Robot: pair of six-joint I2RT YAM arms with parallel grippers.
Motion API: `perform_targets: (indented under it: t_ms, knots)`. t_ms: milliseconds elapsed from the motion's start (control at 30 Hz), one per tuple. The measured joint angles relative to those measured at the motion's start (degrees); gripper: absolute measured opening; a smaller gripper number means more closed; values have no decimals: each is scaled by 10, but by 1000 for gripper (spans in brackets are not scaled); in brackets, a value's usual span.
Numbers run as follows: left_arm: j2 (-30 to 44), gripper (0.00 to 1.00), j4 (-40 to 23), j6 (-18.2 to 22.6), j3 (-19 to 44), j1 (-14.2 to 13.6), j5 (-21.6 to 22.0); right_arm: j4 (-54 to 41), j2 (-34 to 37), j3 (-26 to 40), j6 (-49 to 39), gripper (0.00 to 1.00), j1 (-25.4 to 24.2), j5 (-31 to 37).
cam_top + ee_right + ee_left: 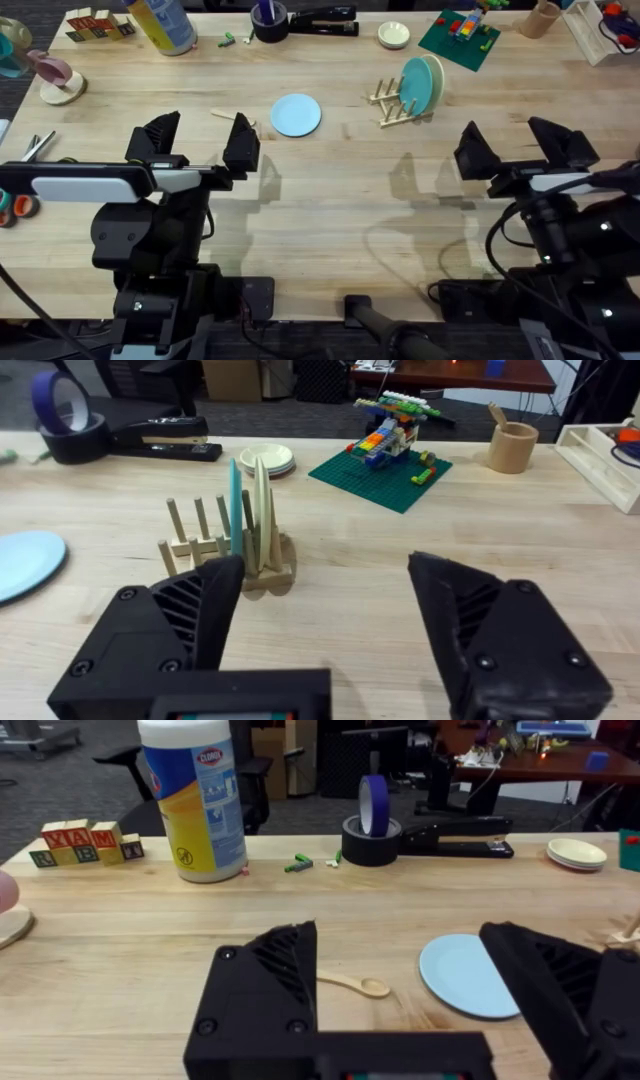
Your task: Pick up the plates from the table one by one and place each into a slot on the dish rack.
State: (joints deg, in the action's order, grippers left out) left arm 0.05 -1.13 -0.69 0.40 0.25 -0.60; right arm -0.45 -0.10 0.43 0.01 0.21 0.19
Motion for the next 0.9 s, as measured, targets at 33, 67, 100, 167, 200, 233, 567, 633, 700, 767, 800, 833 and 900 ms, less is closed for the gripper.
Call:
perform_targets:
  t_ms: [33, 67, 100, 167, 200, 233, 567, 633, 700, 767, 800, 833, 900]
  knots:
    - [0, 992, 0, 0, 0, 0, 0, 0, 0, 0, 0, 992, 0, 0]
    - [0, 992, 0, 0, 0, 0, 0, 0, 0, 0, 1, 992, 0, 0]
    - [0, 993, 0, 0, 0, 0, 0, -2, 0, 0, 2, 992, 0, 0]
    - [0, 993, 0, 0, 0, 0, 0, -2, 0, 0, 2, 992, 0, 0]
    - [0, 993, 0, 0, 0, 0, 0, -2, 0, 0, 2, 992, 0, 0]
    - [0, 993, 0, 0, 0, 0, 0, -3, 0, 0, 2, 992, 0, 0]
    - [0, 993, 0, 0, 0, 0, 0, -3, 0, 0, 2, 992, 0, 1]
    - [0, 992, 0, 0, 0, 0, 0, -3, 0, 0, 2, 992, 0, 2]
    - [0, 993, 0, 0, 0, 0, 0, -3, 0, 0, 2, 992, 0, 2]
    - [0, 992, 0, -2, 0, 0, 0, -3, 0, 0, 3, 992, 0, 0]
    - [0, 993, 0, -4, 0, 0, 0, -5, 0, 1, 6, 992, 0, 0]
    - [0, 993, 0, -4, 0, 0, 0, -8, 0, 2, 10, 992, 0, 0]
    - [0, 992, 0, -6, 0, 0, 0, -26, 1, 7, 15, 992, 0, 0]
